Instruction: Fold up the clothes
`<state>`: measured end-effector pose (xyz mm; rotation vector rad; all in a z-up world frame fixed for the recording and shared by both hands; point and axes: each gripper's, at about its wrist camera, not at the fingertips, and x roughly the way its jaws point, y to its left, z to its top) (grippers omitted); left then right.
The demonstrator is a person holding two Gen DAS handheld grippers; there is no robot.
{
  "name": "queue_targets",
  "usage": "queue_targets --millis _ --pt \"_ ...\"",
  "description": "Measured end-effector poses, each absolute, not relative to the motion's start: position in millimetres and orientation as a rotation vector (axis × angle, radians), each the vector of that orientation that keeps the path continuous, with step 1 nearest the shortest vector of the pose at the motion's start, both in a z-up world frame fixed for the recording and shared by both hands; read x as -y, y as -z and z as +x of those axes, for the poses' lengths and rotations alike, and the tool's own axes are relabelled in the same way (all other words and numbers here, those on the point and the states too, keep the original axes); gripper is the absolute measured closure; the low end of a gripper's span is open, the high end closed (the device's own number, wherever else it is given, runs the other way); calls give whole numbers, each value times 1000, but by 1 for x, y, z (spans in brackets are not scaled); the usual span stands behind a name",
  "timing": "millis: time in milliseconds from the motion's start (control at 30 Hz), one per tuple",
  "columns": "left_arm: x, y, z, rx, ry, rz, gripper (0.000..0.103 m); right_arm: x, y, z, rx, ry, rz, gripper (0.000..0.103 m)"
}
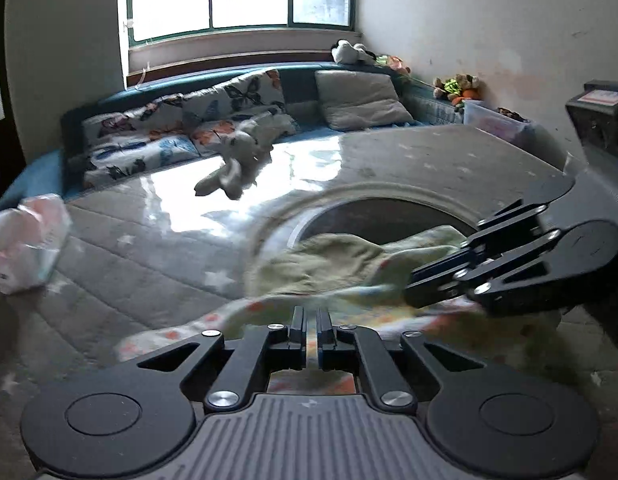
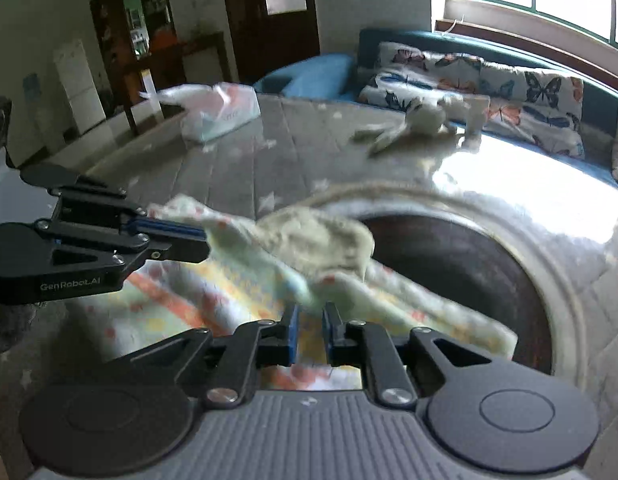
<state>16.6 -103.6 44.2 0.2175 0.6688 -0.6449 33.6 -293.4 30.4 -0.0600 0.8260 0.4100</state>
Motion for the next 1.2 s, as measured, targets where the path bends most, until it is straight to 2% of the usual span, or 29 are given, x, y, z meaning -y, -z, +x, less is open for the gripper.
queue_targets --millis 100,200,300,367,533,633,700,900,1200 --pt "111 -35 19 -690 645 218 96 296 -20 44 -836 -381 -52 91" --pt "112 -27 21 -701 630 220 91 299 -17 52 -818 -341 -53 91" --pt "109 -26 22 -701 615 204 82 302 -19 52 -804 -320 -55 87" --pt "105 -29 21 -695 600 191 68 300 -23 41 -792 -337 -71 86" --pt "95 -33 13 -685 570 156 61 295 -33 13 -763 -381 -111 85" --pt "90 -34 2 -671 559 148 59 292 -39 -4 -745 -407 -135 81" --pt "87 -35 -7 -658 556 148 55 289 -41 -15 -731 -420 -154 73" --pt "90 -27 -31 -638 552 213 55 271 -42 -36 -661 -440 -234 73" --pt "79 -19 -49 -623 519 235 53 251 -22 -51 -678 -494 -242 73"
